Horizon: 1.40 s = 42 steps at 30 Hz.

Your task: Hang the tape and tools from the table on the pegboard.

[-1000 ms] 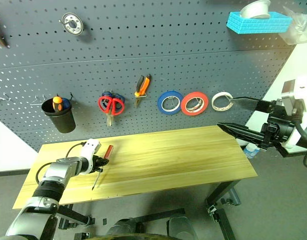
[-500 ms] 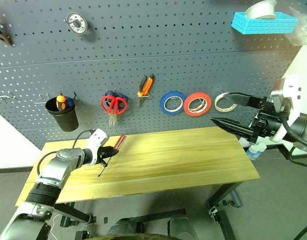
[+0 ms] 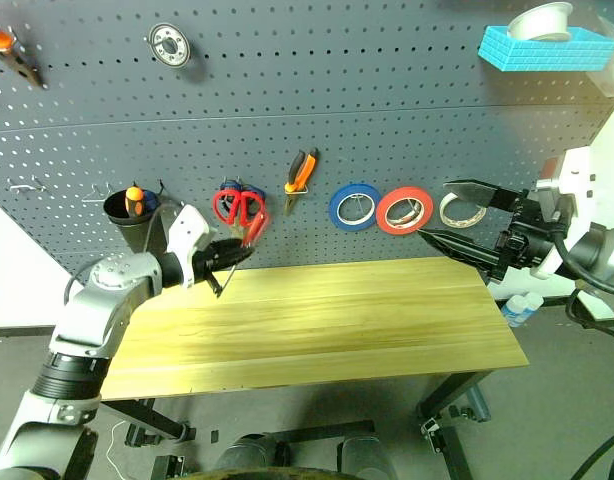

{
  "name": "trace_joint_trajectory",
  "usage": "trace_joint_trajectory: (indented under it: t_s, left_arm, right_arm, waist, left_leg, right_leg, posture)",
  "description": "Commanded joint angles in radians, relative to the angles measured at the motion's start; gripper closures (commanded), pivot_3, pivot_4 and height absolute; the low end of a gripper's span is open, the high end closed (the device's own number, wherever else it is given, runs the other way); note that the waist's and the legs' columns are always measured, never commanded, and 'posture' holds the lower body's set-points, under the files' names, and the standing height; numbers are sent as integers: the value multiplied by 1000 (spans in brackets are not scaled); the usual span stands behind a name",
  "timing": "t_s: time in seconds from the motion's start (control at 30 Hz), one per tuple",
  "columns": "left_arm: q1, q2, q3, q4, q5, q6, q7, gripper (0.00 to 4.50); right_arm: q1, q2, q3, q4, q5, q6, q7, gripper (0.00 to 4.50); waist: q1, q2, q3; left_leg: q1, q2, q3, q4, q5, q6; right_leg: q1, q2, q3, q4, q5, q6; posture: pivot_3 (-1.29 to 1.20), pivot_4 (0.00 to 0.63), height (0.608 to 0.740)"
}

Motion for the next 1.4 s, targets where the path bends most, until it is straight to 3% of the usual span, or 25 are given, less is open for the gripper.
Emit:
trace_joint_trajectory:
  t_s: [0.03,0.33,0.67,0.87,1.4]
  left_arm:
    - [-50,22,77,-61,-20,-93,25,3809]
    - [-105,36,212,-32,-34,-234,122,3809]
    - [-97,30,288,15,-47,-372,196,3809]
    - [-128,49,319,101,-43,-452,220,3809]
    - [-171,127,348,259,-21,-598,252,3809]
  right_arm:
    - [-31,3,-4,10,-6,-25,4,0]
    - [-106,-2,-5,50,22,-31,35,0]
    - [-277,4,-103,95,269,63,14,0]
    - [-292,5,-128,86,337,95,-13,0]
    - [-237,5,-108,73,297,86,-19,0]
  waist:
    - [-1,0,0]
    - [0,0,0]
    - [3,0,0]
    - [7,0,0]
    - [14,0,0]
  left_leg:
    - [0,0,0,0,0,0]
    - [1,0,0,0,0,0]
    - [2,0,0,0,0,0]
    - [2,0,0,0,0,0]
    - [2,0,1,0,0,0]
  right_leg:
    - [0,0,0,0,0,0]
    - [1,1,0,0,0,0]
    - [2,1,0,0,0,0]
    - [2,1,0,0,0,0]
    - [1,1,1,1,0,0]
  posture:
    - [-129,0,717]
    - [-113,0,717]
    - [-110,0,717]
    - [-114,0,717]
    - [-113,0,717]
